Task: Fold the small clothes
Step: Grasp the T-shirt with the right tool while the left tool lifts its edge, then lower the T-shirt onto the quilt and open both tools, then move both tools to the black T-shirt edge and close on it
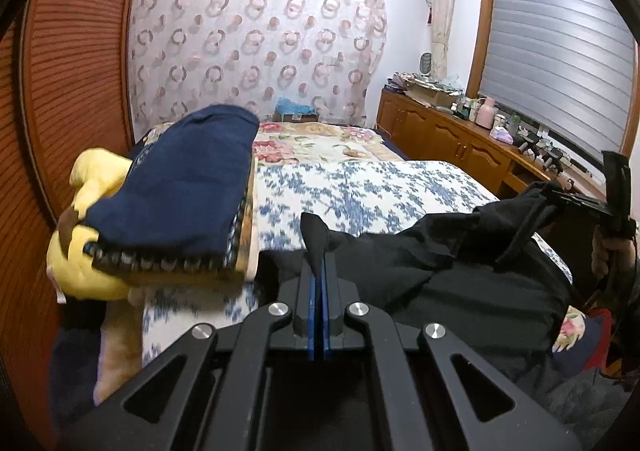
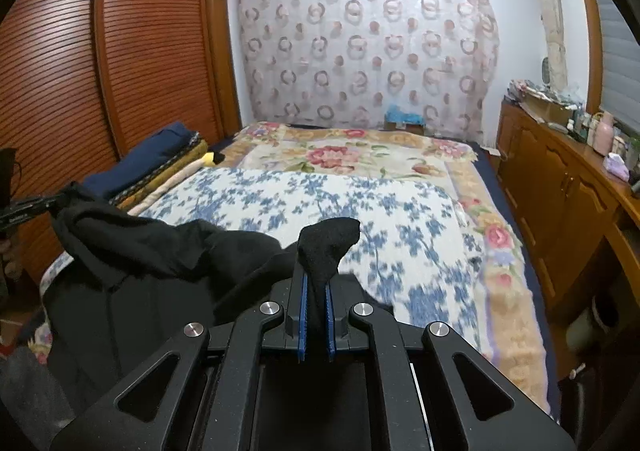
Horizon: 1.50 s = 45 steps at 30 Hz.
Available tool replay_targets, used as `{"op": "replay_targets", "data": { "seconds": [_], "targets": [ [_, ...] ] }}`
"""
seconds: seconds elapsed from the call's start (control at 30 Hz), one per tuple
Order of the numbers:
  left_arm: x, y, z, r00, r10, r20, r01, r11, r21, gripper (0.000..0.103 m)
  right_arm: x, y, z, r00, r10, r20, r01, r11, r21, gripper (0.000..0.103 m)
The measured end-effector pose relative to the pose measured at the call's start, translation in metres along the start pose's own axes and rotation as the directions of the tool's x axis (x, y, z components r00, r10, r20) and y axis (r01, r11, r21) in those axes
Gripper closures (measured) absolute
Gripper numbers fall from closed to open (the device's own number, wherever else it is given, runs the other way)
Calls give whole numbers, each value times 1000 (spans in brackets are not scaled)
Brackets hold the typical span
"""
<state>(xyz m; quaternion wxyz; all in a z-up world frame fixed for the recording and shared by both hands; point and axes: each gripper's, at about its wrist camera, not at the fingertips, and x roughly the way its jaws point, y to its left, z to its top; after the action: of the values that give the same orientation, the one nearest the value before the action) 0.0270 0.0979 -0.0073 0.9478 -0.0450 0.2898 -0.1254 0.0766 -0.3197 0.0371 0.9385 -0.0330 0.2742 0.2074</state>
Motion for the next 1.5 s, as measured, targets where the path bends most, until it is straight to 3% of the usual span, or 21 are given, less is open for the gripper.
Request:
{"op": "replay_targets", "data": {
  "seconds": [0.43, 0.63, 0.73, 0.8, 0.83, 0.87, 1.0, 1.2, 1.33, 1.5],
  "targets": [
    [-50, 7, -22, 1000, 17, 24, -16, 999, -36, 102, -64, 2, -29, 999, -39, 0, 39, 999, -20, 99],
    [-46, 8, -36, 999, 27, -20, -28, 999, -42, 100, -61, 2, -50, 995, -51, -90, 48, 998, -36, 99],
    [-49, 8, -36, 999, 51, -10, -51, 998, -27, 93, -59, -1, -56, 989, -96, -112, 92, 995, -38, 85],
    [-52, 8, -34, 999, 54, 0, -54, 998, -16, 75, -63, -6, -55, 989, -115, -95, 113, 993, -27, 73],
    [-52, 8, -31, 998, 56, 4, -56, 998, -9, 68, -66, -10, -52, 989, -123, -79, 122, 992, -17, 58],
    [-51, 9, -30, 998, 58, -1, -58, 998, -3, 66, -68, -13, -48, 990, -128, -63, 128, 992, -7, 50],
    [-36, 12, -24, 997, 69, -20, -68, 997, 21, 50, -62, -19, -35, 987, -157, -38, 156, 988, -22, 47],
    [6, 16, -16, 993, 84, -78, -82, 996, 40, 49, -29, -23, -26, 989, -138, -58, 137, 990, -25, 42],
    [39, 20, -10, 986, 118, -122, -111, 992, 63, 49, 2, -25, -30, 987, -118, -106, 117, 993, -21, 41],
    [67, 23, -6, 980, 109, -168, -101, 993, 57, 49, 34, -28, -37, 982, -80, -173, 81, 997, 0, 41]
  ]
}}
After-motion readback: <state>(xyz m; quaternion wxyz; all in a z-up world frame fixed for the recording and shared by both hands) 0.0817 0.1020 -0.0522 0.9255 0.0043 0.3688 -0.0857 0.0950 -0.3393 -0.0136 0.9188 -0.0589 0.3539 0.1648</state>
